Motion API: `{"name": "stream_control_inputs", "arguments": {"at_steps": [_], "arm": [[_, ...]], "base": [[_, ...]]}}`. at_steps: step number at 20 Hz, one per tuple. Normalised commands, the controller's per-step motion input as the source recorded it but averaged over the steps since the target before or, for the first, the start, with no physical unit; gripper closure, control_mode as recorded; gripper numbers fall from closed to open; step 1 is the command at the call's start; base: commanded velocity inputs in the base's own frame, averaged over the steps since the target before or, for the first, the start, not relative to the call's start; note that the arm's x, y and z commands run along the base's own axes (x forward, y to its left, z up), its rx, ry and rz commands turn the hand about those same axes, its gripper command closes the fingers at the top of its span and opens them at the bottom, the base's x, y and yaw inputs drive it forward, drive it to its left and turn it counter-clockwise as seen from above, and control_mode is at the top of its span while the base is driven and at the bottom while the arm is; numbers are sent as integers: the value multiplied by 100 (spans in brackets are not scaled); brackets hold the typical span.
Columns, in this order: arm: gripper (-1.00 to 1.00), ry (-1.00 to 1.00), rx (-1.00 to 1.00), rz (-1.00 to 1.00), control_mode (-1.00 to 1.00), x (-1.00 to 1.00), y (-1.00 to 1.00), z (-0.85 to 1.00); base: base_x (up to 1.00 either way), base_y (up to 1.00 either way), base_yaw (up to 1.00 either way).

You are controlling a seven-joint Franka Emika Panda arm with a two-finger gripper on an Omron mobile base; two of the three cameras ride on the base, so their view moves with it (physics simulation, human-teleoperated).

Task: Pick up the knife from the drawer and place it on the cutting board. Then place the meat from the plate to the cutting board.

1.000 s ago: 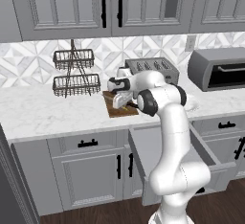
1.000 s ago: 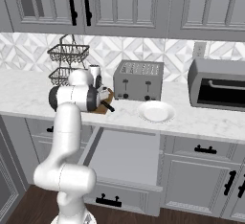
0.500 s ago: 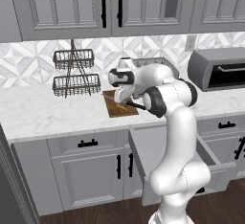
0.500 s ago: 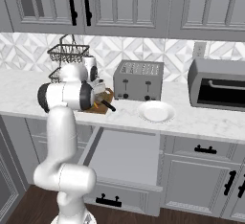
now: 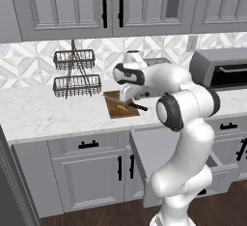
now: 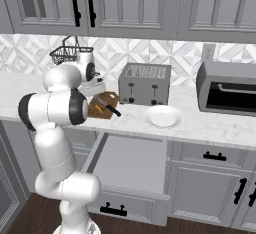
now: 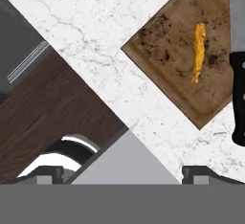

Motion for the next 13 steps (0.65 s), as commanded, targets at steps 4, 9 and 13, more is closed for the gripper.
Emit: {"name": "stream_control_inputs", "arguments": {"at_steps": [4,9,13], "arm": [[-100,-4,0,0,-100,-93,-12,27],[-100,-6,3,-3,-100,-100,-22,0],[-100,-6,2,-2,-100,-100,-16,28]], "base": [[0,0,0],[0,0,0],[0,0,0]]}}
